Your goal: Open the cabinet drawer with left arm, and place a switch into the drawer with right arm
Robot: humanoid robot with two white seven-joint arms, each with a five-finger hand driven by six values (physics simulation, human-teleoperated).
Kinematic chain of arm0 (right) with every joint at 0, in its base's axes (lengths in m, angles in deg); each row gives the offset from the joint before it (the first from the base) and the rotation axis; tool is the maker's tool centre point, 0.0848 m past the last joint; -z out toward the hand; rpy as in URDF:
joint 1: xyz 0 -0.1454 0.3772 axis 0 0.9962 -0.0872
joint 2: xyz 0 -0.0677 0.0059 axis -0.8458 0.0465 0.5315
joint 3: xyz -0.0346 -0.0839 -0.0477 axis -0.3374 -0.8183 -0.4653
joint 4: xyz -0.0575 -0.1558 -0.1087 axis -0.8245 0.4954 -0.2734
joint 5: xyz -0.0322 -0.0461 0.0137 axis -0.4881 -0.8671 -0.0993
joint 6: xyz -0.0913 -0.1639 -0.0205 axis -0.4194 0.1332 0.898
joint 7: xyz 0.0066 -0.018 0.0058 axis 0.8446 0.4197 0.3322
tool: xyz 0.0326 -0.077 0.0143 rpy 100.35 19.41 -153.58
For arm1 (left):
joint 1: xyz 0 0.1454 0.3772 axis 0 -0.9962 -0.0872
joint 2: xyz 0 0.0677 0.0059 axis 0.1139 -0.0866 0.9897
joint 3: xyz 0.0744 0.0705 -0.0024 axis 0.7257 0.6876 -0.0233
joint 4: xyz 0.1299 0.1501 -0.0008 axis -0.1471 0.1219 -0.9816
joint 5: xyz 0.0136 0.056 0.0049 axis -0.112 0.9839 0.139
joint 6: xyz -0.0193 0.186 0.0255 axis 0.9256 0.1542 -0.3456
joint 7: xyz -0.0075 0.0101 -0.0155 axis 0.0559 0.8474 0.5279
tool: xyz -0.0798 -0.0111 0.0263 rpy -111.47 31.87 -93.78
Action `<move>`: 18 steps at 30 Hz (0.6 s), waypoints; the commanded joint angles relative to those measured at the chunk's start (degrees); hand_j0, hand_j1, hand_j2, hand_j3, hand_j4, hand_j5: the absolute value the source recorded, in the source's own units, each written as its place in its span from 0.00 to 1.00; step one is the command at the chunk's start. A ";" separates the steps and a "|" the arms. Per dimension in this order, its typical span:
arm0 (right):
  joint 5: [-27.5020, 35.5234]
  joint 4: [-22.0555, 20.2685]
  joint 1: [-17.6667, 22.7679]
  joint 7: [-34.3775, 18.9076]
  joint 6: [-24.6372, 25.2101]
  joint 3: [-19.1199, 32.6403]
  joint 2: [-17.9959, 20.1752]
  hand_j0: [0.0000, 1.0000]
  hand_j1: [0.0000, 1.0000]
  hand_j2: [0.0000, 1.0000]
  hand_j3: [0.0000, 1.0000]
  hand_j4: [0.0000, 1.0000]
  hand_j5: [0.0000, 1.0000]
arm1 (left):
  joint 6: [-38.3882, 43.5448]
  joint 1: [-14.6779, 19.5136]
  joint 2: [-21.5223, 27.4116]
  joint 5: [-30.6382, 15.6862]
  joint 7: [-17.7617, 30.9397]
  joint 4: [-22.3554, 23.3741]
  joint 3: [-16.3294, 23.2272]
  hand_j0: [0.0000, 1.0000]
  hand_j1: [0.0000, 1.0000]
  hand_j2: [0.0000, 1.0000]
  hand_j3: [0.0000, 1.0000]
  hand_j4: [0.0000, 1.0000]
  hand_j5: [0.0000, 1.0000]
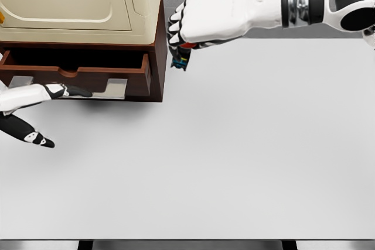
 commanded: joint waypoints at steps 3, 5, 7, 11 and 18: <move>0.80 -0.08 -0.27 0.03 0.13 0.07 -0.52 0.46 0.46 0.46 0.46 0.46 0.46 | -0.06 -0.36 1.12 -0.42 -0.01 -0.11 -0.16 1.00 1.00 1.00 1.00 1.00 1.00; 1.07 -0.09 -0.53 0.03 0.13 0.07 -0.44 0.46 0.46 0.46 0.46 0.46 0.46 | -0.52 -0.45 1.30 -0.51 -0.01 -0.20 -0.16 1.00 1.00 1.00 1.00 1.00 1.00; 1.07 -0.17 -0.53 0.03 0.13 0.07 -0.44 0.46 0.46 0.46 0.46 0.46 0.46 | -0.52 -0.89 1.38 -0.95 0.08 -0.64 -0.16 1.00 1.00 1.00 1.00 1.00 1.00; 1.24 -0.08 -0.97 0.03 0.13 0.07 -0.52 0.46 0.46 0.46 0.46 0.46 0.46 | -0.52 -1.24 3.40 -2.27 0.25 -1.26 -0.16 1.00 1.00 1.00 1.00 1.00 1.00; 2.12 -0.08 -1.85 0.03 0.13 0.15 -0.96 0.46 0.46 0.46 0.46 0.46 0.46 | -0.52 -2.12 5.34 -3.41 0.25 -2.14 0.28 1.00 1.00 1.00 1.00 1.00 1.00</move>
